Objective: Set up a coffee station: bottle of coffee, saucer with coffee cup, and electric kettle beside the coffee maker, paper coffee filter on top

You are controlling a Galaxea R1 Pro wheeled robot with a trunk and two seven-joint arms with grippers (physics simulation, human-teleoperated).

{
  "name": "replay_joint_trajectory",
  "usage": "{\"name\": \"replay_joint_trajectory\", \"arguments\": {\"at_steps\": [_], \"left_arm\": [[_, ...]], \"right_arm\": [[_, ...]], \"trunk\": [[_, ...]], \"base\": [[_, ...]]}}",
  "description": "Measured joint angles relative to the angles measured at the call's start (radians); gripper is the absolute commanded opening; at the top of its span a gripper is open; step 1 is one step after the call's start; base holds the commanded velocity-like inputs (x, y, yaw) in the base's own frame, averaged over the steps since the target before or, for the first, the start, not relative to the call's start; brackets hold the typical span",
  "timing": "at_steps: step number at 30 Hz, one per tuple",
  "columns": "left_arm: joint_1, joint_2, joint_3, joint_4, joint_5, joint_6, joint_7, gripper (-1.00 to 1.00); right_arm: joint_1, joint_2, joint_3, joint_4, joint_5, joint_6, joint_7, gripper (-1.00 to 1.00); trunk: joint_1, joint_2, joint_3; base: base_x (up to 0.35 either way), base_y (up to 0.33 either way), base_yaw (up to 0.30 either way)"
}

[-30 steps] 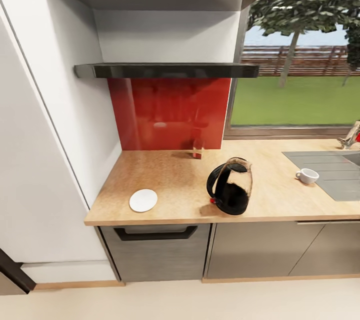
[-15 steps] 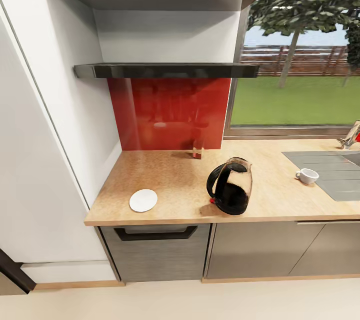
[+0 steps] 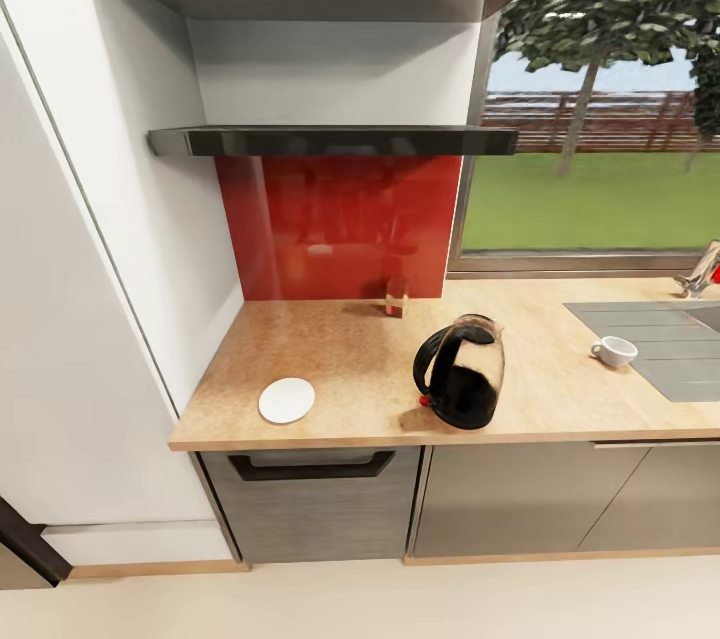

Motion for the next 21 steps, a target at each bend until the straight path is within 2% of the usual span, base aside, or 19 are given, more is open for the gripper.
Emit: {"name": "replay_joint_trajectory", "arguments": {"at_steps": [2,3,4,6,8,9,12,13,15,17,18,20,21], "left_arm": [[0.000,0.000,0.002,-0.083,0.028,-0.001,-0.095,1.00],[0.000,0.000,0.002,-0.106,0.037,-0.001,-0.124,1.00],[0.000,0.001,0.003,-0.146,0.059,-0.001,-0.183,1.00],[0.000,0.003,0.005,-0.223,0.112,-0.001,-0.305,1.00],[0.000,0.006,0.006,-0.298,0.167,0.000,-0.416,1.00],[-0.001,0.006,0.006,-0.319,0.181,0.001,-0.442,1.00],[-0.004,0.009,0.009,-0.433,0.250,0.012,-0.555,1.00],[-0.008,0.010,0.010,-0.467,0.270,0.019,-0.575,1.00],[-0.027,0.015,0.012,-0.536,0.307,0.064,-0.596,1.00],[-0.053,0.020,0.012,-0.605,0.338,0.161,-0.606,1.00],[-0.061,0.021,0.012,-0.624,0.344,0.193,-0.608,1.00],[-0.089,0.032,0.013,-0.692,0.360,0.300,-0.613,1.00],[-0.096,0.035,0.013,-0.708,0.362,0.323,-0.613,1.00]], "right_arm": [[0.000,0.002,0.003,-0.081,0.001,0.001,0.004,1.00],[0.000,0.002,0.003,-0.102,0.001,0.000,0.010,1.00],[0.000,0.002,0.006,-0.140,0.001,0.001,0.031,1.00],[0.000,0.003,0.014,-0.218,0.002,0.000,0.118,1.00],[0.000,0.004,0.022,-0.302,0.002,-0.001,0.234,1.00],[0.000,0.004,0.024,-0.327,0.003,-0.001,0.263,1.00],[0.000,0.006,0.029,-0.473,0.001,0.002,0.369,1.00],[0.000,0.013,0.030,-0.523,0.000,0.006,0.384,1.00],[0.000,0.044,0.032,-0.627,0.000,0.037,0.400,1.00],[0.000,0.086,0.034,-0.729,0.001,0.109,0.406,1.00],[0.000,0.097,0.034,-0.755,0.001,0.133,0.408,1.00],[-0.001,0.130,0.034,-0.843,0.001,0.235,0.412,1.00],[-0.001,0.137,0.034,-0.864,0.001,0.259,0.412,1.00]], "trunk": [[0.000,0.000,0.000],[0.000,0.000,0.000],[0.000,0.000,0.000],[0.000,0.000,0.000],[0.000,0.000,0.000],[0.000,0.000,0.000],[0.000,0.000,0.000],[0.000,0.000,0.000],[0.000,0.000,0.000],[0.000,0.000,0.000],[0.000,0.000,0.000],[0.000,0.000,0.000],[0.000,0.000,0.000]], "base": [[0.000,0.000,0.000],[0.000,0.000,0.000],[0.000,0.000,0.000],[0.000,0.000,0.000],[0.000,0.000,0.000],[0.000,0.000,0.000],[0.000,0.000,0.000],[0.000,0.000,0.000],[0.000,0.000,0.000],[0.000,0.000,0.000],[0.000,0.000,0.000],[0.000,0.000,0.000],[0.000,0.000,0.000]]}}
